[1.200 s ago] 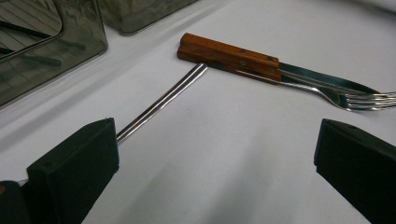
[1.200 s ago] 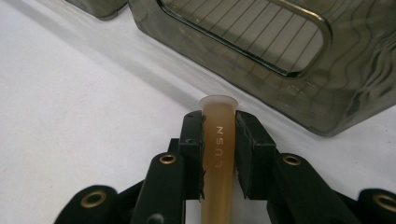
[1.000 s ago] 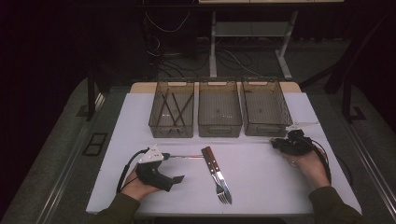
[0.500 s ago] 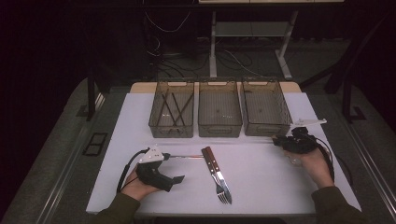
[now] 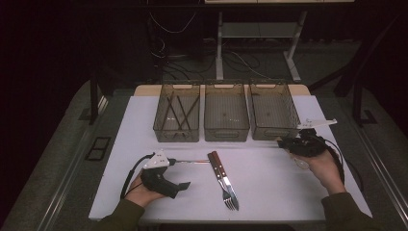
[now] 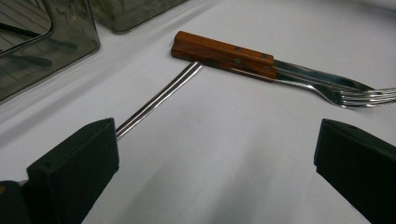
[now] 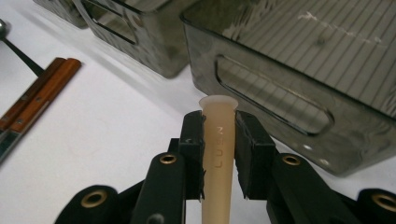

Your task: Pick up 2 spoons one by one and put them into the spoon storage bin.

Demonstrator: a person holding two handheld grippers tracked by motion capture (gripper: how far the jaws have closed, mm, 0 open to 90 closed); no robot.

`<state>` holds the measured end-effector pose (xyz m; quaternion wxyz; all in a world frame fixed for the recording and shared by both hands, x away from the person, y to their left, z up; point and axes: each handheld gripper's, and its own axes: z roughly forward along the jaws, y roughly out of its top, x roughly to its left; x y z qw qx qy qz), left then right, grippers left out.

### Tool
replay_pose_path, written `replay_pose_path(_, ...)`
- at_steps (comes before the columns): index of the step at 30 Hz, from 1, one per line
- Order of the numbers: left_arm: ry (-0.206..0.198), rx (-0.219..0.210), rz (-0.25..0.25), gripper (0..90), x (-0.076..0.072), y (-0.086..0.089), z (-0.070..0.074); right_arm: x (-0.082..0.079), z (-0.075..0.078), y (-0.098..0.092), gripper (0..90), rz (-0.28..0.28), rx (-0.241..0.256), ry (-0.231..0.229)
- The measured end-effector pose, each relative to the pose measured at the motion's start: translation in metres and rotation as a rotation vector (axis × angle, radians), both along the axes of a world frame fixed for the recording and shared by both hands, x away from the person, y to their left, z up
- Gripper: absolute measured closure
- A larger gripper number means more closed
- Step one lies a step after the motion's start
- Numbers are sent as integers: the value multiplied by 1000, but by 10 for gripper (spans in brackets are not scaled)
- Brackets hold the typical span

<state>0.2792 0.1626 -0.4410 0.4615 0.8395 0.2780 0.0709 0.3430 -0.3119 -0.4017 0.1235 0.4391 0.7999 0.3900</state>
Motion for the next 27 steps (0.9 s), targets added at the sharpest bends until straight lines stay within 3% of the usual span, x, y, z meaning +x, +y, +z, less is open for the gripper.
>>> replay_pose_path(15, -6, -10, -15, 0, -1, -2, -1, 7, 28, 26, 740, 56, 48, -62)
replay_pose_path(27, -4, -14, -18, 0, -1, -1, -1, 23, 35, 58, 740, 99, 44, -53)
